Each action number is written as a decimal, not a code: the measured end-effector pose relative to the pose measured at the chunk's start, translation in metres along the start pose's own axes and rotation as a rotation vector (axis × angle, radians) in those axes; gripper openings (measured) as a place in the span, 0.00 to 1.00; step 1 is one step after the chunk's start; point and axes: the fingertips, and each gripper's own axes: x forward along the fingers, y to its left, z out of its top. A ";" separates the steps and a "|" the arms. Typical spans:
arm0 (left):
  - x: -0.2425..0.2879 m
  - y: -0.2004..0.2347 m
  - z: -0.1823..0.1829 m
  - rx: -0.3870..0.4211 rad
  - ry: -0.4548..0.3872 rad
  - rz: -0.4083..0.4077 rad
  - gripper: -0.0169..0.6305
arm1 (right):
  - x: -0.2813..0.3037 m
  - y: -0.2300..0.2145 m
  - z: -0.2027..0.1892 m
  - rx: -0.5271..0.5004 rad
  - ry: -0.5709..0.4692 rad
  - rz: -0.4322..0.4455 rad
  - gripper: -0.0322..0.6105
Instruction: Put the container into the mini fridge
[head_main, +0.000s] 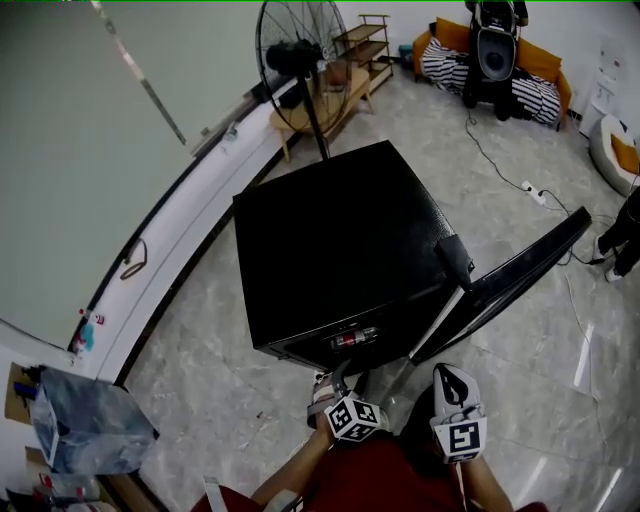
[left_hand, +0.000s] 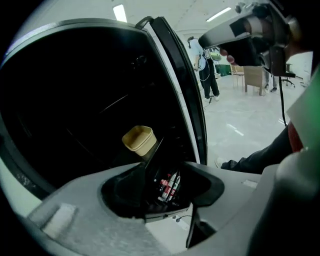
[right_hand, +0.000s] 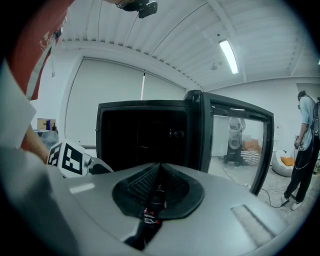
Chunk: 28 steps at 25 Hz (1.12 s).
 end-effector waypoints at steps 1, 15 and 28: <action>-0.006 0.000 -0.003 -0.018 -0.001 0.003 0.37 | 0.001 0.001 0.001 0.000 -0.002 0.001 0.05; -0.073 0.036 0.035 -0.298 -0.306 0.010 0.37 | 0.011 0.013 0.013 -0.018 -0.022 0.018 0.05; -0.147 0.081 0.086 -0.440 -0.656 0.133 0.36 | 0.002 0.003 0.047 -0.017 -0.098 -0.028 0.05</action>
